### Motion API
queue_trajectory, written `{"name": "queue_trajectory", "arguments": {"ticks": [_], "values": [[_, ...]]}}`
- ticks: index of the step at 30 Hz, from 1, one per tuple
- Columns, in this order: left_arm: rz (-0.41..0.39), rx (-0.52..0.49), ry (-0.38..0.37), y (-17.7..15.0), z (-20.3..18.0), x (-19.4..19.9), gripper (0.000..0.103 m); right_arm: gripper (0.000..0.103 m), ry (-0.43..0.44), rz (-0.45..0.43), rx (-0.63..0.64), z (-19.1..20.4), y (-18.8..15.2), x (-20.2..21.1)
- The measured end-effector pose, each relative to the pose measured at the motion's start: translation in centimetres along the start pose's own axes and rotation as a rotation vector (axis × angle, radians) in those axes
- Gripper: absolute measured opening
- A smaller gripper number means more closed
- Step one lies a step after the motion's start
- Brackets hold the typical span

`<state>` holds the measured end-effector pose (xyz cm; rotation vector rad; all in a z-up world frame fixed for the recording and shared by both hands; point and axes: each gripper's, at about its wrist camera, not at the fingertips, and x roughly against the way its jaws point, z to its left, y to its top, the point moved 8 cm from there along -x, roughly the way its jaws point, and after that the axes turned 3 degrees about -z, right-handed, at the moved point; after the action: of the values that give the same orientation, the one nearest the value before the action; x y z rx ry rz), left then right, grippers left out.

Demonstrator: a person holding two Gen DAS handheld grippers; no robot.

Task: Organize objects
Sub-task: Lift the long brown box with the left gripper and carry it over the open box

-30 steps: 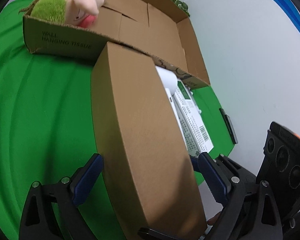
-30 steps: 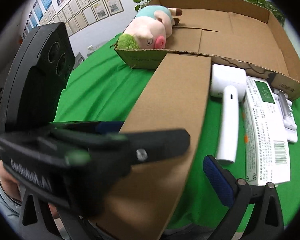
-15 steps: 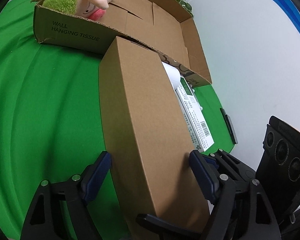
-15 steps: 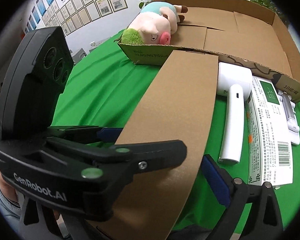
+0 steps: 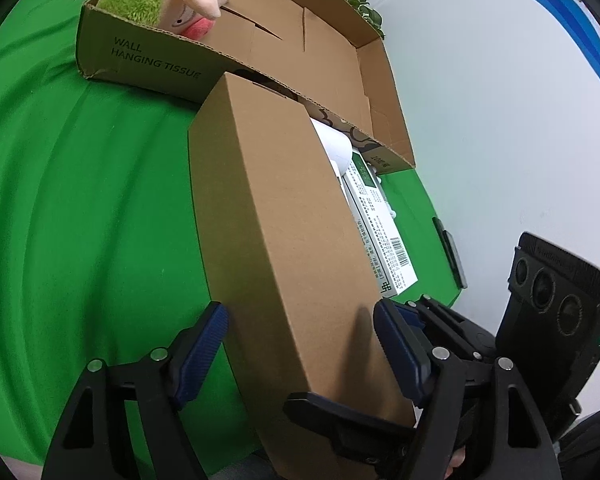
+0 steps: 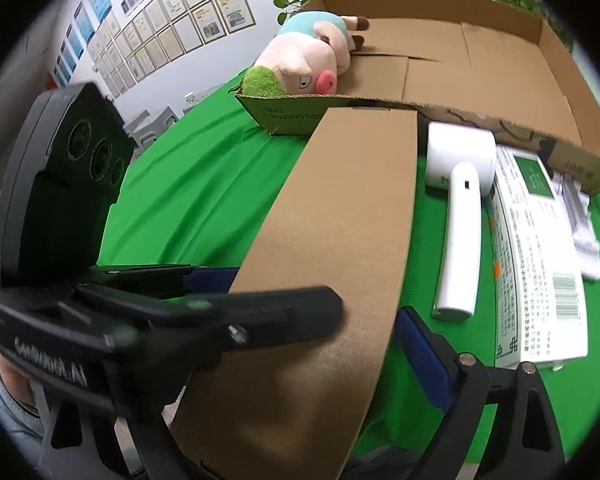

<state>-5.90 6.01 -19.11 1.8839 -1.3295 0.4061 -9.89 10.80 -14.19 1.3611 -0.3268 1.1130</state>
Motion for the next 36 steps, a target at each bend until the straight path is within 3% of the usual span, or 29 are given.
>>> {"name": "queue_trajectory", "arguments": {"ticks": [6, 8, 13, 22, 36], "values": [[-0.011, 0.049, 0.015, 0.2, 1.0, -0.3, 0.082, 0.090, 0.089, -0.005, -0.070, -0.1, 0.0, 0.5], [-0.012, 0.057, 0.007, 0.2, 1.1, -0.3, 0.082, 0.090, 0.146, -0.002, -0.109, -0.2, 0.1, 0.6], [-0.005, 0.063, 0.008, 0.3, 1.1, -0.4, 0.082, 0.090, 0.197, -0.001, -0.127, 0.3, -0.1, 0.7], [-0.081, 0.011, 0.025, 1.5, -0.3, 1.6, 0.078, 0.090, 0.209, -0.060, -0.103, 0.8, 1.6, 1.7], [-0.190, -0.202, 0.054, 7.7, -7.6, 4.3, 0.072, 0.085, 0.160, -0.240, -0.068, -0.3, 8.2, 5.0]]}}
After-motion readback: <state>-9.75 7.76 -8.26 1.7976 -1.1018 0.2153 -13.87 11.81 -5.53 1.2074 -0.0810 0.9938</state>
